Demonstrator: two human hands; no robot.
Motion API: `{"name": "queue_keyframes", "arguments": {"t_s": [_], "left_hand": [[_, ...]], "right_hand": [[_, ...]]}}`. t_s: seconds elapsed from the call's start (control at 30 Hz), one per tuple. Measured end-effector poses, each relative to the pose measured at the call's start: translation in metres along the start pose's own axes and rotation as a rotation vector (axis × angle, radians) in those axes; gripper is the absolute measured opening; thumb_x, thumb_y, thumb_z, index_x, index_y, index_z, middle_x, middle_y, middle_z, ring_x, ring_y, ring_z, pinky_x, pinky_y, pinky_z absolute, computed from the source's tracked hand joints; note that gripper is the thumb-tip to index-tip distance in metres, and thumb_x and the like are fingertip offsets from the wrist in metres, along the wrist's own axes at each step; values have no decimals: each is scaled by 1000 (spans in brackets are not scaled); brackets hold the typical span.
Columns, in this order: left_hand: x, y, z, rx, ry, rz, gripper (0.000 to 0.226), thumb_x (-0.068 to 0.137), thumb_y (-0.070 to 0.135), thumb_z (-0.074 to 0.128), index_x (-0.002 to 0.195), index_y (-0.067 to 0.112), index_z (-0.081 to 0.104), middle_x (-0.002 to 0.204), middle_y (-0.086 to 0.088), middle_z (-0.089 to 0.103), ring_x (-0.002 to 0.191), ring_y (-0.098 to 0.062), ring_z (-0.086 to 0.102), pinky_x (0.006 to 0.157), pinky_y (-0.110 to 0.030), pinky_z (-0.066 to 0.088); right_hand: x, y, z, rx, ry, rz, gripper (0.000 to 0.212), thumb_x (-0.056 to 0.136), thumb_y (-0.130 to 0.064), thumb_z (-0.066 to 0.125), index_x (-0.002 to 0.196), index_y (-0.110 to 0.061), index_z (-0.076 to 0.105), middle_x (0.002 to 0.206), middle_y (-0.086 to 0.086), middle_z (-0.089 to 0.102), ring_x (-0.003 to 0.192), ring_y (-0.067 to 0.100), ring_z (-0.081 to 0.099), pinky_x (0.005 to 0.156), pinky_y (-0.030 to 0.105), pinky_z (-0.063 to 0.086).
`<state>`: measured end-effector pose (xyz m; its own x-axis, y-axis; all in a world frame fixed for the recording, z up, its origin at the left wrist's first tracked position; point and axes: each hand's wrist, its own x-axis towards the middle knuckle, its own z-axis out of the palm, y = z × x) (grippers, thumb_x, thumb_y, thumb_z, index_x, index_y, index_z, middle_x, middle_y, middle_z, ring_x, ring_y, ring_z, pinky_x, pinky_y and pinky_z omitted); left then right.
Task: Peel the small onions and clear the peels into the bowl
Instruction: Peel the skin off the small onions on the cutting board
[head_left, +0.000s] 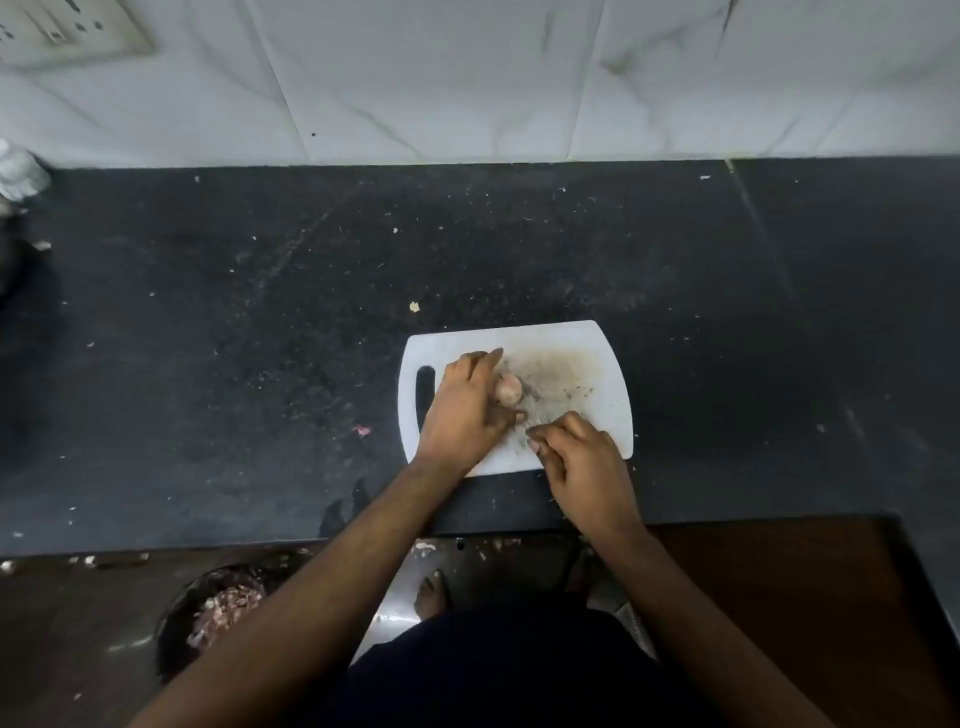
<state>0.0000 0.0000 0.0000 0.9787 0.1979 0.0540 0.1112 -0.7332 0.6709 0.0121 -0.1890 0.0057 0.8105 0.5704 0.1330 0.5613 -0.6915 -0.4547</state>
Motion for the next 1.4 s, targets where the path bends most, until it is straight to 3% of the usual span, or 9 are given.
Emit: {"name": "queue_keyframes", "arguments": {"t_s": [0.1, 0.17, 0.33, 0.57, 0.73, 0.9, 1.07, 1.23, 1.4], "left_hand": [[4, 3, 6, -59, 50, -75, 60, 82, 27, 82, 135, 16, 55, 125, -2, 59, 116, -22, 56, 99, -35, 47], [0, 6, 10, -175, 91, -158, 60, 81, 22, 83, 133, 19, 54, 120, 3, 63, 110, -13, 61, 96, -27, 49], [-10, 16, 19, -218, 186, -207, 46, 84, 23, 83, 125, 18, 60, 114, 10, 67, 105, 1, 62, 91, -18, 49], [-10, 24, 25, -216, 248, -264, 42, 80, 28, 87, 112, 16, 63, 110, 6, 70, 104, -5, 65, 91, -18, 50], [-11, 18, 27, -243, 248, -253, 42, 80, 26, 87, 110, 13, 62, 113, 3, 68, 105, -6, 64, 92, -19, 50], [-8, 9, 20, -242, 185, -162, 40, 86, 26, 82, 119, 17, 62, 112, 11, 64, 107, -5, 61, 91, -19, 47], [-6, 2, 24, -275, 184, -181, 39, 80, 35, 86, 104, 20, 57, 102, 14, 64, 99, -9, 59, 84, -23, 48], [-4, 4, 22, -220, 156, -141, 37, 85, 37, 81, 108, 20, 58, 115, 13, 64, 103, -9, 54, 88, -27, 46], [-3, 7, 21, -99, 182, -157, 37, 82, 44, 80, 110, 30, 61, 101, 18, 62, 95, -7, 52, 94, -25, 30]], "right_hand": [[25, 9, -4, 127, 63, 26, 18, 98, -31, 59, 110, -21, 68, 102, -4, 63, 89, 18, 63, 74, 39, 53], [48, 11, -6, 249, 75, 52, 18, 97, -31, 60, 113, -23, 64, 110, -7, 63, 96, 14, 65, 78, 37, 56], [76, 27, 5, 429, -74, -76, 26, 91, -14, 66, 116, -22, 63, 112, -5, 58, 102, 13, 62, 85, 38, 57], [77, 44, 6, 638, -76, -85, 9, 88, -6, 73, 93, -13, 69, 98, -8, 60, 83, 4, 62, 73, 13, 50], [80, 42, 10, 609, -87, -138, 9, 93, -12, 68, 101, -16, 67, 101, -10, 59, 88, 6, 62, 76, 21, 54], [79, 41, 13, 508, -51, -111, 15, 94, -5, 64, 105, -16, 67, 99, -10, 63, 91, 8, 60, 79, 31, 55], [82, 37, 16, 390, -49, -151, 33, 88, 8, 59, 110, -15, 65, 100, -5, 62, 92, 15, 59, 77, 33, 54], [81, 36, 17, 288, -62, -173, 45, 78, 14, 55, 112, -16, 62, 104, -4, 59, 96, 17, 54, 81, 33, 50], [82, 35, 16, 221, -52, -198, 49, 73, 17, 55, 110, -14, 60, 100, 0, 61, 94, 18, 52, 83, 37, 50]]}}
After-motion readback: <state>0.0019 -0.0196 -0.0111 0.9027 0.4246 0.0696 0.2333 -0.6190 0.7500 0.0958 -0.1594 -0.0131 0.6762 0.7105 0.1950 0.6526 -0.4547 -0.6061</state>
